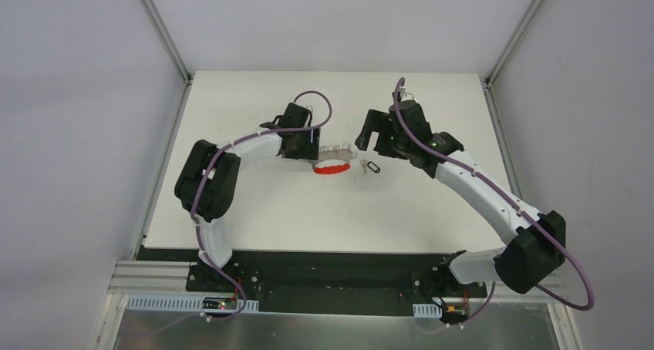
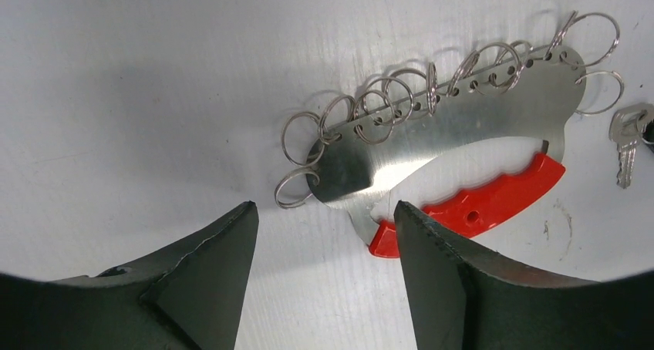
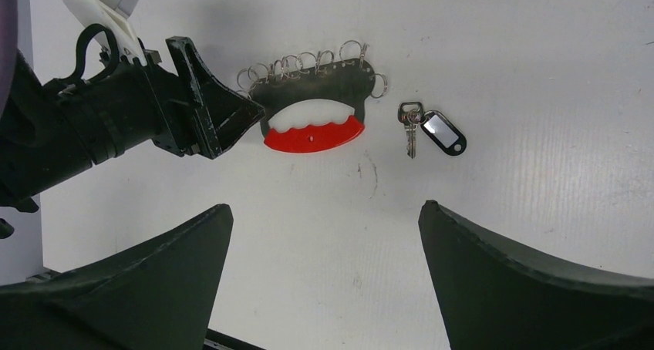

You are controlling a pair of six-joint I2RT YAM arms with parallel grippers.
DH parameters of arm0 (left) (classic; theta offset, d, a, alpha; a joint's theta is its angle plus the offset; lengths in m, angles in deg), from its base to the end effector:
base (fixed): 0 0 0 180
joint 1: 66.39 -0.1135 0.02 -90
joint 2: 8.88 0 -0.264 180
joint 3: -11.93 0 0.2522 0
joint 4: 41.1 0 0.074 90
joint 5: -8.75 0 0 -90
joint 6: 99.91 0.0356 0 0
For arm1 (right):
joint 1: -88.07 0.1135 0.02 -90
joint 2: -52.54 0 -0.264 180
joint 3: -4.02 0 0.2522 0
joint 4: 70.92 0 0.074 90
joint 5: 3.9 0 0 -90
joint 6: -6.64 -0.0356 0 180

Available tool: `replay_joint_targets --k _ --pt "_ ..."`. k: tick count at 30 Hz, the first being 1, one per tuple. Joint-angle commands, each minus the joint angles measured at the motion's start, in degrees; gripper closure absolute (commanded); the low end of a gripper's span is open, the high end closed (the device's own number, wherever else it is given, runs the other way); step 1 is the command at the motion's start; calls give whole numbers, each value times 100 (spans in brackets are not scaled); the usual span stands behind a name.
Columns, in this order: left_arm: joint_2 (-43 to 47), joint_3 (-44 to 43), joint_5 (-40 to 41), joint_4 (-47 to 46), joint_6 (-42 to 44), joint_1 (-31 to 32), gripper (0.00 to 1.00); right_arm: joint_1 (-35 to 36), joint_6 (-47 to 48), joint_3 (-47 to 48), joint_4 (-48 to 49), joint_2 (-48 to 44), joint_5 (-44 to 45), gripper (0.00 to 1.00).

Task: Put the keys on the keyring

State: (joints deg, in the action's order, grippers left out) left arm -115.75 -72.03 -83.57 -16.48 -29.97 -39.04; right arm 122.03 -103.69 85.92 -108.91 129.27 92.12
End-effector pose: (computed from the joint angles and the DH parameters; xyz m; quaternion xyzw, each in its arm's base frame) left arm 0.3572 -0.1864 0.1871 0.0666 0.9296 -0.1629 0.3240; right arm 0.2530 0.1659 0.3339 -0.0791 0.8736 0.1770 0.4463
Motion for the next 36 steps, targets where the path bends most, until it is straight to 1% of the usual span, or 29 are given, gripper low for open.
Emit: replay_joint_targets --k 1,3,6,12,15,19,24,25,27,29,30,36 --pt "-148 -289 80 -14 107 -103 37 67 36 25 164 48 -117 5" --pt "-203 -331 51 -13 112 -114 41 84 51 33 164 52 -134 5" --pt "-265 -354 13 -18 94 -133 45 110 56 30 158 44 -119 5" --pt "-349 -363 67 -13 124 -143 47 151 78 10 173 36 -95 5" --pt "-390 -374 47 -18 125 -159 50 175 83 20 173 53 -101 5" --pt "-409 -367 -48 -26 150 -169 62 201 92 23 156 50 -72 6" --pt "-354 -322 -70 -33 151 -178 68 220 102 30 139 19 -42 6" --pt "-346 -315 -71 -31 159 -178 71 219 97 20 138 18 -48 6" --pt "-327 -299 -59 -37 160 -178 80 227 105 19 129 5 -31 6" --pt "-309 -284 -29 -46 157 -178 95 238 105 17 121 -2 -29 6" --pt "-296 -268 -33 -48 157 -178 100 243 105 21 112 -8 -21 6" --pt "-36 -146 -184 -67 222 -178 100 270 101 40 14 -86 37 6"
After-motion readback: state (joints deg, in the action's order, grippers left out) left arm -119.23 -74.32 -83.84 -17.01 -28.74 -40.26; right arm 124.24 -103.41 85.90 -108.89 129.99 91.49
